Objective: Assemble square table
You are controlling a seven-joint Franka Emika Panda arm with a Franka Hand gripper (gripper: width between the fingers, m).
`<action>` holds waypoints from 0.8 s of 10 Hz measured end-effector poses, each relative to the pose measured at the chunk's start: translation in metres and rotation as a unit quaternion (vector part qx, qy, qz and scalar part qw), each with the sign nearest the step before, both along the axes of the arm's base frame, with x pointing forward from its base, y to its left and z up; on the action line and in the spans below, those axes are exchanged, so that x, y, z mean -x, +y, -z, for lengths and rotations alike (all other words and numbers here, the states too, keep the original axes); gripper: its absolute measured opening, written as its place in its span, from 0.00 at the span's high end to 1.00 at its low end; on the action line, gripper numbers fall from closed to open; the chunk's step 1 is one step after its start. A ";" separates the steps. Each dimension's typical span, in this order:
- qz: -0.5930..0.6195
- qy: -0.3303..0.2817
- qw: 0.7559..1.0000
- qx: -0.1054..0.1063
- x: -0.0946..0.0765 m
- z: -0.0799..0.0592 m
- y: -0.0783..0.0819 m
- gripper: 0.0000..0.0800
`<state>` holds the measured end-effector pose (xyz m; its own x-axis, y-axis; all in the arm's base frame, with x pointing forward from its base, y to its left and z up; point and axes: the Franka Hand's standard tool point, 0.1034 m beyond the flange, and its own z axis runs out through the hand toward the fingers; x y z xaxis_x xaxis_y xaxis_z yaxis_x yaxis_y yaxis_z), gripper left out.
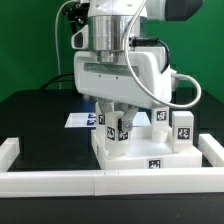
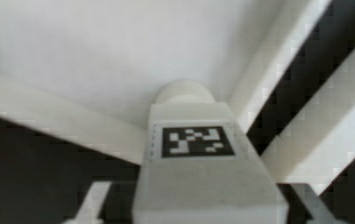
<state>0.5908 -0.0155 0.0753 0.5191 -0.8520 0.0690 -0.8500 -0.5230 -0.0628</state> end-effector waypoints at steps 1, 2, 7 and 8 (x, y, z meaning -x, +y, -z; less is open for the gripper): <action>0.070 -0.001 0.997 -0.013 0.000 0.000 0.004 0.64; 0.098 -0.003 0.995 -0.018 0.000 0.000 0.005 0.64; 0.151 -0.005 0.988 -0.031 0.000 0.001 0.007 0.64; 0.141 -0.005 0.990 -0.030 0.000 0.001 0.007 0.64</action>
Offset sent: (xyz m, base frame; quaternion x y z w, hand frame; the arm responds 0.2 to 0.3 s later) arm -0.0005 -0.0045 -0.0022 -0.0024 0.0029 0.2308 0.9730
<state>0.5912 -0.0088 0.0744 0.2596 -0.9656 0.0178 -0.9609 -0.2601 -0.0949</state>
